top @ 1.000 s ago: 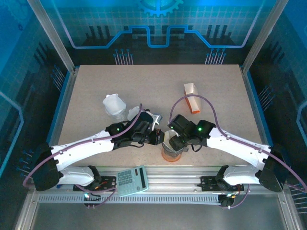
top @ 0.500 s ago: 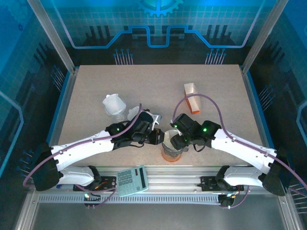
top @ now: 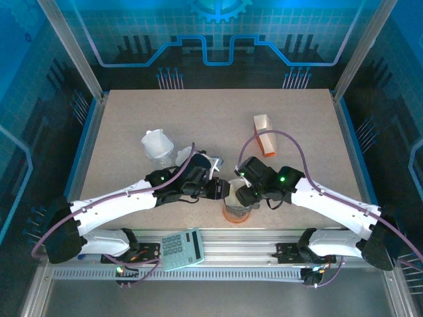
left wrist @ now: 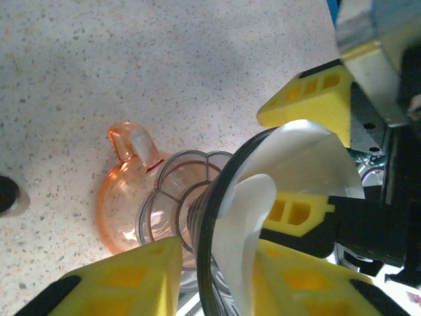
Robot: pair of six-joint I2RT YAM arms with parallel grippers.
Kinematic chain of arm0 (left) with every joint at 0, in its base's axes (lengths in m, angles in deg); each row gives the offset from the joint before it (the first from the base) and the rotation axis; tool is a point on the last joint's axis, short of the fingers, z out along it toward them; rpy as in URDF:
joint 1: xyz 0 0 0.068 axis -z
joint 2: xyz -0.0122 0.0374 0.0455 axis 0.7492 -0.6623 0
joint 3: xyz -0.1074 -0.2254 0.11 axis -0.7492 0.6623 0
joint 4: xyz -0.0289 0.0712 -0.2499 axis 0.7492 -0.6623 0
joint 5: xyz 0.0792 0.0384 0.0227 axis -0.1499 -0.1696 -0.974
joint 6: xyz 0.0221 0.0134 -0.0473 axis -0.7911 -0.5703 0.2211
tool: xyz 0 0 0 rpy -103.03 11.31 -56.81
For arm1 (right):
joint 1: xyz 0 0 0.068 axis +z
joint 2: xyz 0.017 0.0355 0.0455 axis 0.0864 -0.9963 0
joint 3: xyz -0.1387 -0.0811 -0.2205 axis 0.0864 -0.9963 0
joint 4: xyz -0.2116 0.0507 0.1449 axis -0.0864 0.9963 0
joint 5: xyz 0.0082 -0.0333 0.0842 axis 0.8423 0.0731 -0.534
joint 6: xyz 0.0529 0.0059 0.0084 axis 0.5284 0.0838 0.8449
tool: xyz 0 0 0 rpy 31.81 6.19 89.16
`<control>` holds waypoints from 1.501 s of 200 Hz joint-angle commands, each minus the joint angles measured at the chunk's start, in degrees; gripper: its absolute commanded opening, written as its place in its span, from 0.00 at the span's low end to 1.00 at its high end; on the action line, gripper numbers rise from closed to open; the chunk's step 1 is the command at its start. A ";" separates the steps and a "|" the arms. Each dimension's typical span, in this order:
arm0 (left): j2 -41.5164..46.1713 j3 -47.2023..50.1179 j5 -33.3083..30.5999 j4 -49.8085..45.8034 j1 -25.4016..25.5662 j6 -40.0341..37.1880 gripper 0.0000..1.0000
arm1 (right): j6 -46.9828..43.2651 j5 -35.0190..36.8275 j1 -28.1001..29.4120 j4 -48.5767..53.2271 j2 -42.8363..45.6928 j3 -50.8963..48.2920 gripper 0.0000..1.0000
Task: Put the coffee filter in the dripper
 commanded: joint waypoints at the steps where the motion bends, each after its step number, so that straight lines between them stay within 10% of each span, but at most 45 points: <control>1: 1.81 0.66 2.19 3.56 -1.11 -0.47 0.40 | -0.66 -0.73 -0.60 0.52 0.11 0.31 0.60; 94: -1.35 -0.24 5.17 8.03 -1.43 -2.59 0.54 | -0.53 -1.23 -0.63 0.61 0.11 0.60 0.59; 300: -4.22 0.30 2.92 8.10 -2.11 -2.61 0.15 | -0.35 -2.05 -0.54 0.09 0.47 -0.32 0.58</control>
